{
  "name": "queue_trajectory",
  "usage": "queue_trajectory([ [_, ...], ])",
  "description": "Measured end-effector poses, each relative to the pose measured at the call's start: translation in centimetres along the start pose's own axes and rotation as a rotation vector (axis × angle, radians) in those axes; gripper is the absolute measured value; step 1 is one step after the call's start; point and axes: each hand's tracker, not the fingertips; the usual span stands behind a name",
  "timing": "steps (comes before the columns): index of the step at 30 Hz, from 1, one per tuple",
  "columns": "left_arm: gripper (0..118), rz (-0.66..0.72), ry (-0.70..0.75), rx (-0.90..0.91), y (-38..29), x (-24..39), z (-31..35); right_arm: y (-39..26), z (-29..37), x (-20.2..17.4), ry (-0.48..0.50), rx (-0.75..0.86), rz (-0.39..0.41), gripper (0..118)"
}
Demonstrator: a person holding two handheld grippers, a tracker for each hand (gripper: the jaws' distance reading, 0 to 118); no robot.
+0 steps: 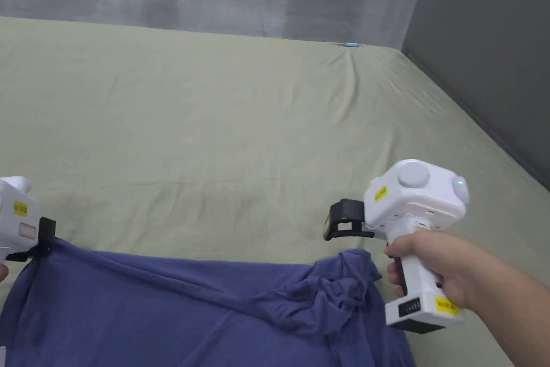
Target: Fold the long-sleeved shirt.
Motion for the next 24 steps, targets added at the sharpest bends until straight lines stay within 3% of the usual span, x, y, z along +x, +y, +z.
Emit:
queue_trajectory([
  [1, 0, 0.000, -0.002, -0.001, -0.1, -0.1, 0.3, 0.3, -1.1, -0.1, -0.010, -0.054, -0.031, 110],
  [3, 0, -0.017, 0.005, -0.008, 0.2, -0.4, 0.0, 0.5, -2.5, -0.3, -0.003, -0.098, -0.076, 52],
  [4, 0, -0.020, 0.010, -0.007, 0.1, -0.5, 0.1, 0.5, -2.7, -0.8, 0.008, -0.125, -0.067, 29],
  [7, 0, -0.014, 0.002, -0.021, 0.2, -1.0, -0.2, -0.3, -2.5, -1.6, -0.049, -0.089, 0.030, 19],
  [9, 0, -0.014, -0.005, -0.020, 0.0, -1.3, 0.2, -0.8, -1.3, -1.9, -0.018, -0.081, 0.086, 15],
  [11, 0, -0.019, -0.010, -0.017, 0.0, -1.5, 0.6, -1.4, 0.3, -1.5, -0.017, -0.015, 0.121, 15],
  [15, 0, -0.036, -0.084, 0.026, -1.6, -1.8, 4.4, -4.7, 5.7, -1.6, 0.033, 0.127, 0.304, 15],
  [18, 0, -0.098, -0.102, 0.057, -4.4, -1.9, 8.1, -9.7, 9.4, -0.6, 0.056, 0.222, 0.392, 15],
  [24, 0, -0.113, -0.137, 0.017, -12.4, -4.5, 12.1, -19.4, 11.0, 3.3, 0.111, 0.246, 0.417, 15],
])
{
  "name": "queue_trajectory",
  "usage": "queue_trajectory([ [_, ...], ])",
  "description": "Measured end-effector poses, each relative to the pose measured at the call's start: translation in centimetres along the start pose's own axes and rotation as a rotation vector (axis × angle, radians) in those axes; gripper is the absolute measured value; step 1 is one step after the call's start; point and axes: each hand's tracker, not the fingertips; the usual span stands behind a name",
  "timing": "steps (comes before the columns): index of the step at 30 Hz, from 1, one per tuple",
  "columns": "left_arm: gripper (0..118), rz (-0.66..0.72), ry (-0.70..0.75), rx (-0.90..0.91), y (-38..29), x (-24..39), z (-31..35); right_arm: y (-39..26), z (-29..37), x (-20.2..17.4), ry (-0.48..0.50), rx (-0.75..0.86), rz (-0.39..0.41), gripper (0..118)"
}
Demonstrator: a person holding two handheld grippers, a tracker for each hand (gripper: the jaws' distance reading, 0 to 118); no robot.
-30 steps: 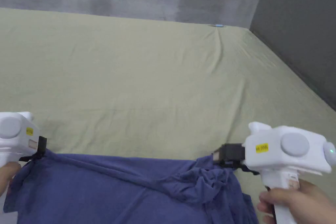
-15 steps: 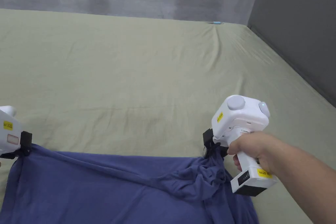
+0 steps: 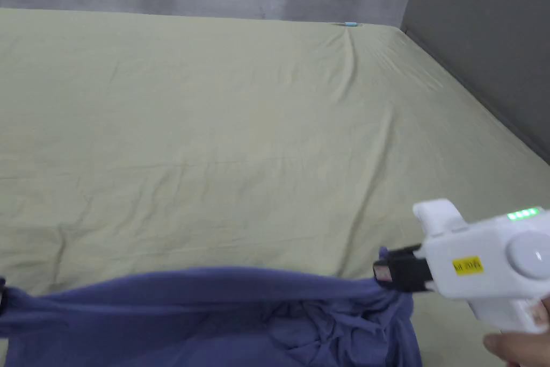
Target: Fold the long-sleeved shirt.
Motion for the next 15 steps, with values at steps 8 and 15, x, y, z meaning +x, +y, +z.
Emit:
queue_trajectory([
  [8, 0, 0.044, 0.008, -0.193, -9.4, -1.8, -2.0, -9.7, -0.2, -0.1, 0.020, -0.080, -0.086, 14],
  [15, 0, 0.046, 0.034, -0.230, -11.9, -1.0, -3.2, -11.9, -1.6, -1.0, -0.034, -0.155, -0.078, 14],
])
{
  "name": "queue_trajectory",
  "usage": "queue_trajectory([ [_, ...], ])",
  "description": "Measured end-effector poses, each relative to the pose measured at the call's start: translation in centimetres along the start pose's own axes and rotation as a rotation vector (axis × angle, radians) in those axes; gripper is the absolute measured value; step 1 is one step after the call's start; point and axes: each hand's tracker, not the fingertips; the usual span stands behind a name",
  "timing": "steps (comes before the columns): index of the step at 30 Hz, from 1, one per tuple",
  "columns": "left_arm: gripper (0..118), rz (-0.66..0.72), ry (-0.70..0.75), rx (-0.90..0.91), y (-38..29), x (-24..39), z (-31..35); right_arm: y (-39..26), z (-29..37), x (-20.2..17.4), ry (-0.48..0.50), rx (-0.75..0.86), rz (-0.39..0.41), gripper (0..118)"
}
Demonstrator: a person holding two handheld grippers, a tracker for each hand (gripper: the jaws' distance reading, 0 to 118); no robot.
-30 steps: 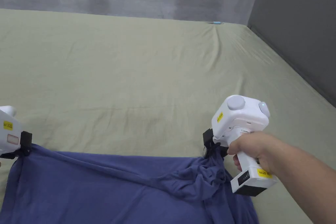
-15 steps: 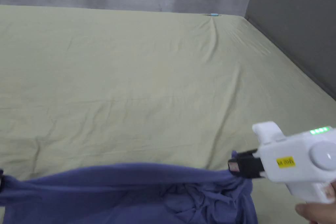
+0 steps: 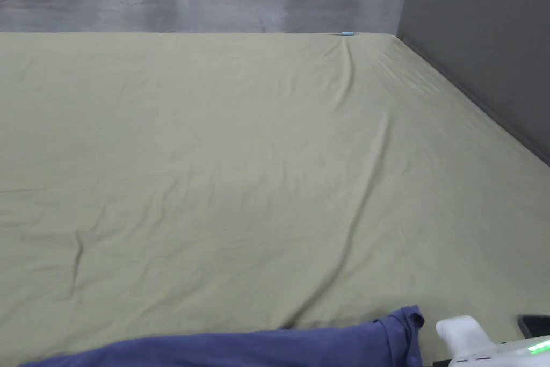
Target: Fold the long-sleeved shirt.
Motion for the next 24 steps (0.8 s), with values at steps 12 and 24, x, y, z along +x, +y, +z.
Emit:
queue_trajectory([
  [12, 90, 0.031, 0.042, 0.020, -0.2, 1.7, 1.1, 1.6, -0.3, 0.8, -0.048, -0.018, -0.029, 80],
  [24, 0, -0.034, -0.061, 0.106, -2.8, 7.4, 4.4, -0.2, 6.8, -5.8, 0.040, 0.209, -0.015, 0],
])
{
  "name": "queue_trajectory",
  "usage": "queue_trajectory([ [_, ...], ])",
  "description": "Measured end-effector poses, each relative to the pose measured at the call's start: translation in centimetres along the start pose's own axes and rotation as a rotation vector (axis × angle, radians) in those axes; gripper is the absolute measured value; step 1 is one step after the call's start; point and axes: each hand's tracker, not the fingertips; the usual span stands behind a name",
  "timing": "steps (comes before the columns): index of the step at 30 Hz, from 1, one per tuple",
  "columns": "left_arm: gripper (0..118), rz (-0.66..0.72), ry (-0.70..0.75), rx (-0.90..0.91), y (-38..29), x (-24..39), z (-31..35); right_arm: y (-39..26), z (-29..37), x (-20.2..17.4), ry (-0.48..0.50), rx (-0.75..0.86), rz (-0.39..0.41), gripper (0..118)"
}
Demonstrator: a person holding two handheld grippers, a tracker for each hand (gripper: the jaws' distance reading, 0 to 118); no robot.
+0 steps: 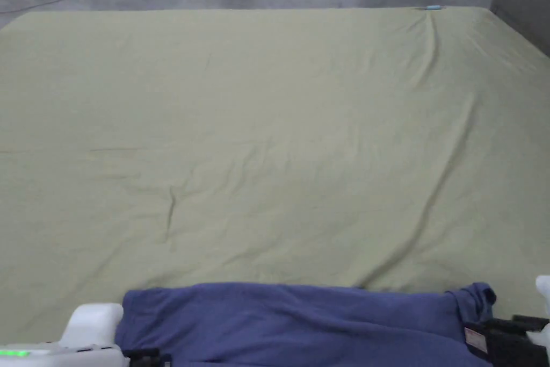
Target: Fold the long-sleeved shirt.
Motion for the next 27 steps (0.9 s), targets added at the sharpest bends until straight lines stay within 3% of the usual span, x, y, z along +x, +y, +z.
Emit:
queue_trajectory([
  [2, 0, 0.000, 0.003, -0.007, -0.7, 0.5, -0.6, -0.9, -0.9, -1.3, -0.018, -0.005, -0.010, 0],
  [4, 0, 0.018, -0.042, 0.001, -0.5, -0.3, -0.2, -1.3, -1.2, -2.0, 0.055, -0.029, -0.041, 0],
  [7, 0, 0.085, -0.080, 0.058, 0.3, -1.8, 1.1, -1.3, -1.6, -2.1, 0.068, -0.022, -0.046, 0],
  [8, 5, 0.099, -0.100, 0.072, 0.7, -2.8, 1.5, -1.1, -1.7, -2.1, 0.078, -0.024, -0.042, 0],
  [9, 32, 0.113, -0.132, 0.078, 1.3, -3.8, 1.7, -0.8, -1.8, -1.9, 0.092, -0.023, -0.042, 0],
  [11, 108, 0.153, -0.221, 0.078, 2.2, -6.3, 1.6, -0.9, -1.9, -2.0, 0.139, -0.027, -0.061, 0],
  [12, 115, 0.188, -0.266, 0.068, 2.6, -8.1, 0.9, -0.9, -2.1, -1.9, 0.169, -0.033, -0.081, 0],
  [15, 114, 0.334, -0.372, 0.057, 3.4, -12.1, -1.0, -0.8, -2.6, -1.4, 0.226, -0.043, -0.142, 0],
  [18, 114, 0.455, -0.427, 0.023, 3.6, -14.8, -4.1, -0.8, -2.7, -1.6, 0.258, -0.044, -0.153, 0],
  [22, 118, 0.500, -0.477, -0.041, 3.2, -14.6, -7.8, -0.6, -2.9, -2.1, 0.318, -0.048, -0.162, 0],
  [23, 118, 0.445, -0.461, 0.012, 3.5, -14.1, -7.4, -0.5, -3.0, -2.3, 0.338, -0.052, -0.163, 0],
  [27, 118, 0.432, -0.480, 0.036, 3.6, -13.2, -7.3, 0.0, -3.6, -2.9, 0.394, -0.056, -0.181, 0],
])
